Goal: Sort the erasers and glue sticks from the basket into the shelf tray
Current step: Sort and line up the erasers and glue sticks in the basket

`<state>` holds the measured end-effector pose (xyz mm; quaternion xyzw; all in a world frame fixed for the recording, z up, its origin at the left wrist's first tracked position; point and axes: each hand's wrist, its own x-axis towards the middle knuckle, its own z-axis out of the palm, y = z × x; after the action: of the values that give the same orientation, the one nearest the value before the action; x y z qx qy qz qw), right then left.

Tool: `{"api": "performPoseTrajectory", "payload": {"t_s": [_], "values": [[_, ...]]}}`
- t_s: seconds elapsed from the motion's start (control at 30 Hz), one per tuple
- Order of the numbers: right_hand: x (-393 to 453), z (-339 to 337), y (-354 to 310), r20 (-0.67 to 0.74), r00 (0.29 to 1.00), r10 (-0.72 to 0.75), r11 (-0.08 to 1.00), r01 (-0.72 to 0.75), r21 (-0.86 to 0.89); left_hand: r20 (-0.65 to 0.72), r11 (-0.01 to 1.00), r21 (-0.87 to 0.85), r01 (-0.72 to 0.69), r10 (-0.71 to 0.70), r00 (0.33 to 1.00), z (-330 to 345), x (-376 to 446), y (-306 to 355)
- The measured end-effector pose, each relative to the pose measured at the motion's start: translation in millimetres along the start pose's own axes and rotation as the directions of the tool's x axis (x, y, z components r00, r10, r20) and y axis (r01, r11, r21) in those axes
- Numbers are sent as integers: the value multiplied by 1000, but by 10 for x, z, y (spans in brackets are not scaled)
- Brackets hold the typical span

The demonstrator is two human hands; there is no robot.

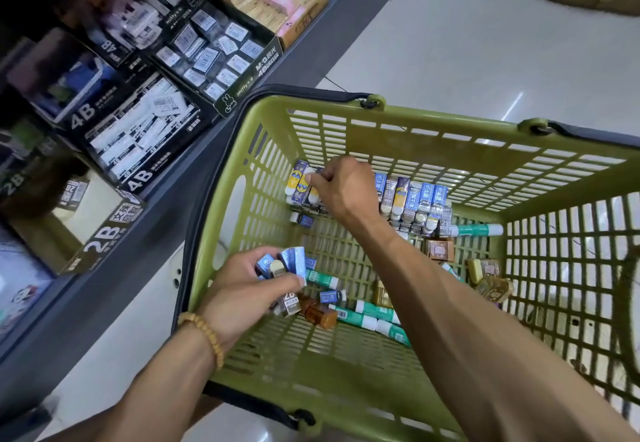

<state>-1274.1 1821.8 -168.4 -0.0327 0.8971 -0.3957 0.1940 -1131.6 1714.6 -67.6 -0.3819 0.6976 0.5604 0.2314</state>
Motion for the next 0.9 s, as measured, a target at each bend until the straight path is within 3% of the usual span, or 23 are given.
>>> {"api": "performPoseTrajectory", "payload": {"t_s": [0.1,0.17,0.27,0.33,0.47,0.6,0.67,0.77,0.9], "values": [[-151,-99,-28,25,1000,-2,997,0,83,-5,1000,11,-1,1,1000,5,18,-11],[-354,-242,-49,220,975,18,948,-87,307,-18,1000,2,-7,7,1000,30,41,-17],[-642,-427,-36,566,824,-6,870,-275,410,-46,999,19,-42,43,998,98,77,-2],[-703,-471,-15,635,772,-24,875,-291,387,-45,998,24,-65,66,997,150,79,29],[-659,-509,30,610,792,-28,846,-307,437,-49,995,-53,-83,81,996,224,109,39],[-575,-507,41,550,835,9,796,-339,501,-104,986,-165,-22,5,995,201,197,-1],[-434,-474,25,409,909,74,791,-304,532,-115,990,-139,2,-19,993,162,195,-20],[-160,-362,-7,200,970,135,891,-207,403,-130,1000,-18,12,-15,991,110,115,-35],[15,-133,-41,154,970,188,904,-232,358,-151,996,82,-21,33,988,103,20,-58]]}}
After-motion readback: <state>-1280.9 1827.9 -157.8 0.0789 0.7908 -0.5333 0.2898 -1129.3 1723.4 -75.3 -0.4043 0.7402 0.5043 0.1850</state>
